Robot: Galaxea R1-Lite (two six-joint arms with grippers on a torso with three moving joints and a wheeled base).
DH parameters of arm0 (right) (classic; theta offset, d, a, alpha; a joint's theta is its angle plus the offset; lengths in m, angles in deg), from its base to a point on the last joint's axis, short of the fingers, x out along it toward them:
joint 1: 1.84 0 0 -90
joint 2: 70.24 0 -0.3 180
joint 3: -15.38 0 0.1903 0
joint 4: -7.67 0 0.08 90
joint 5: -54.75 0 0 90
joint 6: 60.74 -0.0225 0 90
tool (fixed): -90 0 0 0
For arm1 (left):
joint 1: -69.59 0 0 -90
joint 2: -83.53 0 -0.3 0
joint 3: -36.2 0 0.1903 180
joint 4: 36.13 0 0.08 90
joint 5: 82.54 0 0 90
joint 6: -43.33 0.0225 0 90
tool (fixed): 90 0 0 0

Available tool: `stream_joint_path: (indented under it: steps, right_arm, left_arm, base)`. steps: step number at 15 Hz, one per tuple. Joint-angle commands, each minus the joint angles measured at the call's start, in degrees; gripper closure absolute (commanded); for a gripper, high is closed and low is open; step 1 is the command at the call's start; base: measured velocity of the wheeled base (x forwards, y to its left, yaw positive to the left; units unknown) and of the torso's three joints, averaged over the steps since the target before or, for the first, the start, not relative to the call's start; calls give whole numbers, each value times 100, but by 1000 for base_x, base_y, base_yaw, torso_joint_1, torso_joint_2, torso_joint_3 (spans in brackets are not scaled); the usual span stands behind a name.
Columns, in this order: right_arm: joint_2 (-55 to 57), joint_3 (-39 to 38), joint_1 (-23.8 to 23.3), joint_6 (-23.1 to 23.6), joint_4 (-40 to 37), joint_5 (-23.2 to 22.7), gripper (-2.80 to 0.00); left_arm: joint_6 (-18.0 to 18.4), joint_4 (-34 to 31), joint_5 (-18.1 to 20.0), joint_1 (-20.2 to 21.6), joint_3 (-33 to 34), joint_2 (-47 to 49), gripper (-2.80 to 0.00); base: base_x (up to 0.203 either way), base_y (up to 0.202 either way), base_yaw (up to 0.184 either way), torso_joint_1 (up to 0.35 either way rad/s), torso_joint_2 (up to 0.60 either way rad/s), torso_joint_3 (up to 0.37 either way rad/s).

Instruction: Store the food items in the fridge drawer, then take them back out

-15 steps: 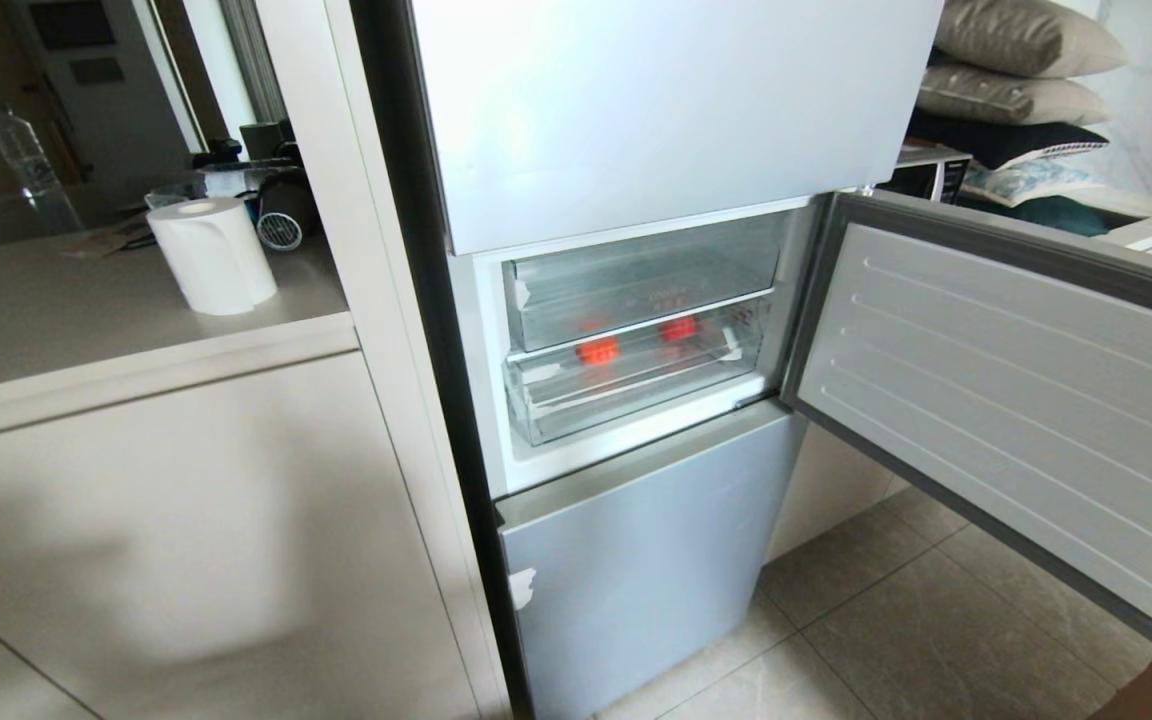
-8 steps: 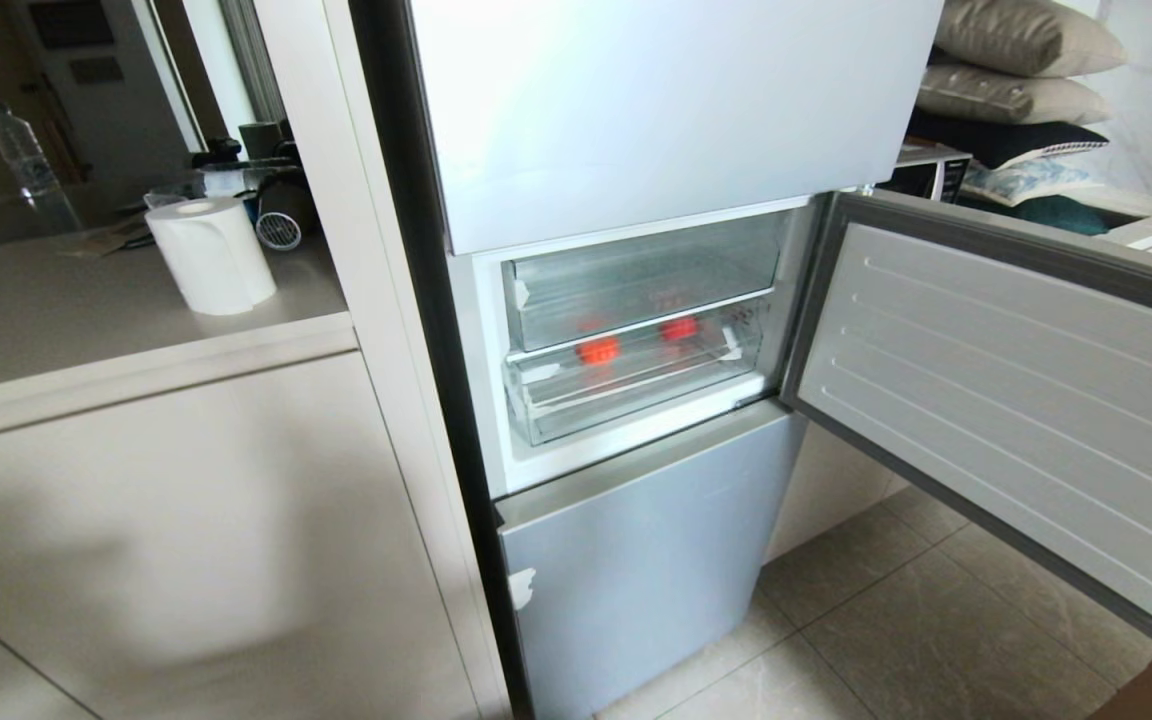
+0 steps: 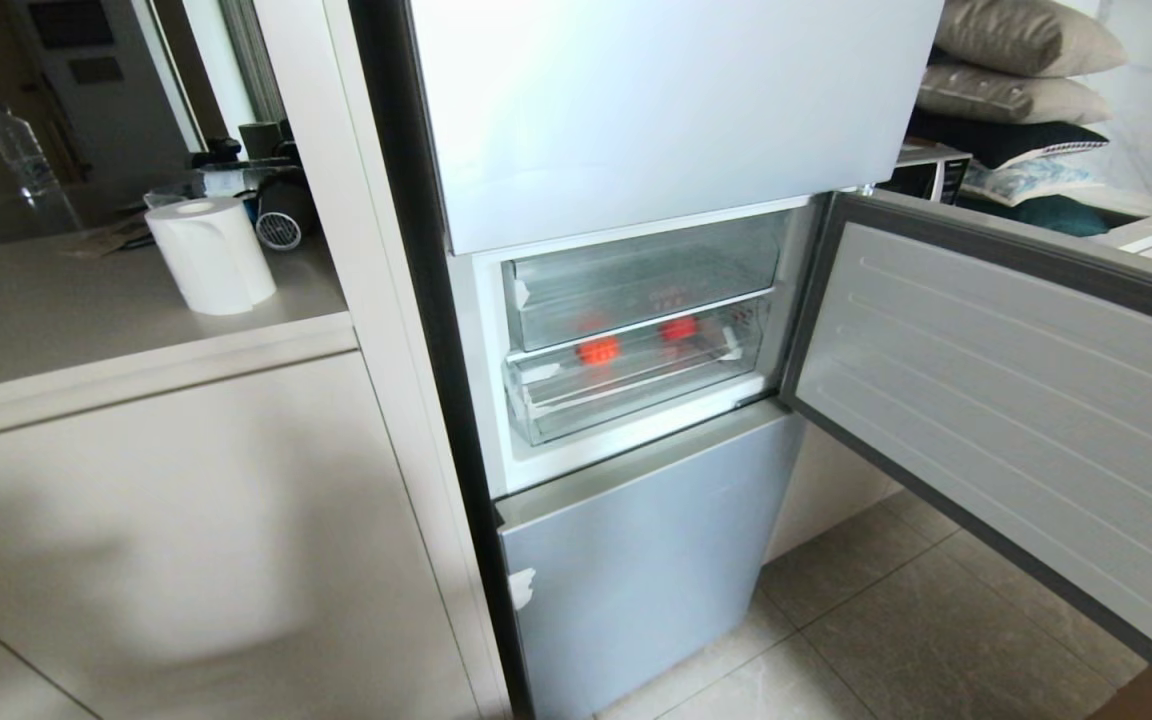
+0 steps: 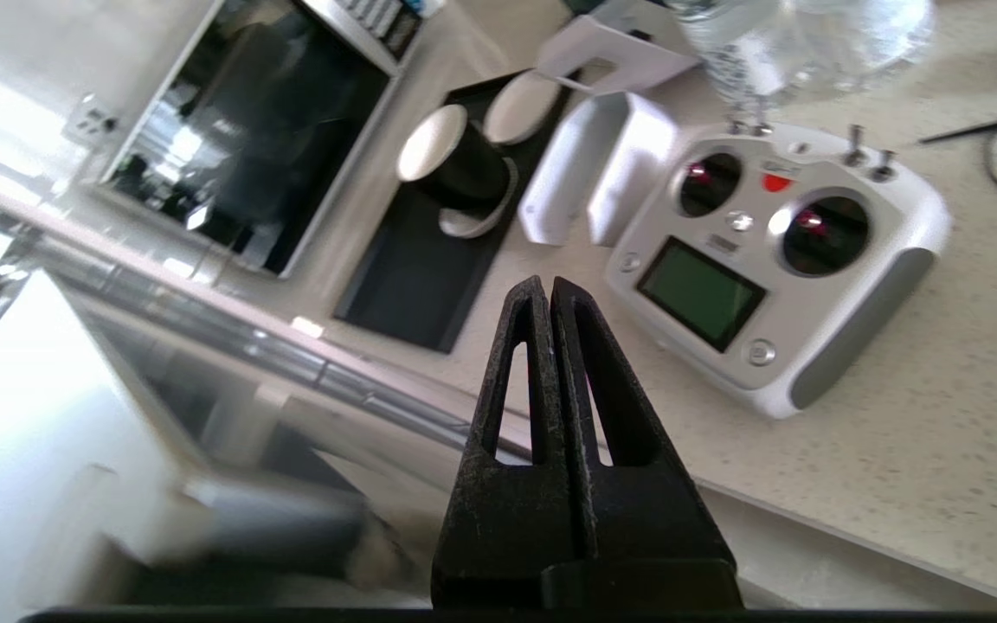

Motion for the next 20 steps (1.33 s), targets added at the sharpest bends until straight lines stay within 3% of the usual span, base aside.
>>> stream_joint_path:
  steps: [1,7,12,14,17,20]
  right_arm:
    - [-255,54,-196,-34,32,-359,0]
    - [-356,255,-292,-206,129,-788,0]
    - [-388,537,-511,-1598,658,-806,0]
    - [-263,777,-643,-1950,738,-790,0]
    - [236,1329,-865,-2077,740,-717,0]
    - [814,1585,-878,-1890,735,-319,0]
  left_arm:
    - [2,-3,-2,1,-1,9,0]
    - [2,-3,-2,1,-1,9,0]
    - [2,-3,-2,1,-1,9,0]
    - [2,-3,-2,1,-1,9,0]
    - [2,-3,-2,1,-1,9,0]
    - [-1,-3,-2,1,-1,9,0]
  base:
    - [0,0,0,0,0,0]
    - [0,0,0,0,0,0]
    - [0,0,0,0,0,0]
    - [0,0,0,0,0,0]
    - [0,0,0,0,0,0]
    - [0,0,0,0,0,0]
